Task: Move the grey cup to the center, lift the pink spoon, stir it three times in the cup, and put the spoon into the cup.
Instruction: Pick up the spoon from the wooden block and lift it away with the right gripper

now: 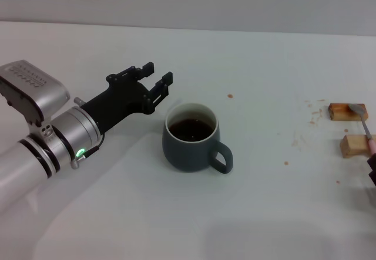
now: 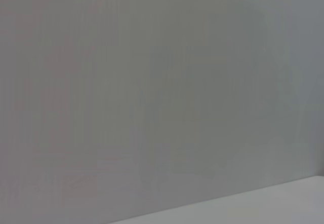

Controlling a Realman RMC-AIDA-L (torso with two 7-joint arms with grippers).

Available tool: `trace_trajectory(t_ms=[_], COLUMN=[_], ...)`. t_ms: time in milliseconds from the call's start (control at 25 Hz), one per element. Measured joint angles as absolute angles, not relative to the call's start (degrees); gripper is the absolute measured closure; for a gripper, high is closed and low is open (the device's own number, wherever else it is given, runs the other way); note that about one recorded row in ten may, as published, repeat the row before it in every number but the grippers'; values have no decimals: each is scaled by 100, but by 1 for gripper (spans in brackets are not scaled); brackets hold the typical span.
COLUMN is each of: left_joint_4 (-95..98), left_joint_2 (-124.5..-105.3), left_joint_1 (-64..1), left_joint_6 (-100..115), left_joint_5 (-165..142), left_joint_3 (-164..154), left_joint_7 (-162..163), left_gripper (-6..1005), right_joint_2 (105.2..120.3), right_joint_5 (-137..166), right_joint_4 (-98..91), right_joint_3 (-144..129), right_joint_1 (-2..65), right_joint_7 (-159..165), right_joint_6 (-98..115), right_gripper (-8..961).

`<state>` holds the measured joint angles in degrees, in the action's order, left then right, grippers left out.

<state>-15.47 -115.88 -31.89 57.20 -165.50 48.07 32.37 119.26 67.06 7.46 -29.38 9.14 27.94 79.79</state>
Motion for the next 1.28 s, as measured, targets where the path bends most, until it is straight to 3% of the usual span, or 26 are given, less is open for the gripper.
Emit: trace_trajectory(t_ms=[120,320,560,760,1120,1280], left_joint_4=[-1549,-1554,-1558,-1557,-1555,-1555], left_joint_2=[-11599,-11610,-11611,-11622,-11636,-11637], left_joint_1=[-3186,-3182,-3164,-3153,-3150,-3147], left_joint_6=[5723,5734,5744,5748,5748,5748], left_joint_5=[-16550,-16550,-16550,-16550,-16550,-16550], left_joint_3=[4811,4817,4817,4816,4816,4816], left_joint_7=[3227,3223,3243,3245,3250,3252], left_gripper=[527,527,527,527,527,527], right_joint_2=[11923,11925,11927,11927,11927,11927], right_joint_5=[6707,6706,6706,6707,6706,6706], right_joint_4=[745,747,744,736,717,720], right_joint_3=[-3003,-3062,-3066,-3068,-3059,-3058], right_joint_1=[938,989,989,995,1000,1023], right_joint_7=[2794,2794,2794,2795,2795,2795], right_joint_6=[7956,7833,7830,7830,7780,7743], right_gripper=[328,478,473,545,576,656])
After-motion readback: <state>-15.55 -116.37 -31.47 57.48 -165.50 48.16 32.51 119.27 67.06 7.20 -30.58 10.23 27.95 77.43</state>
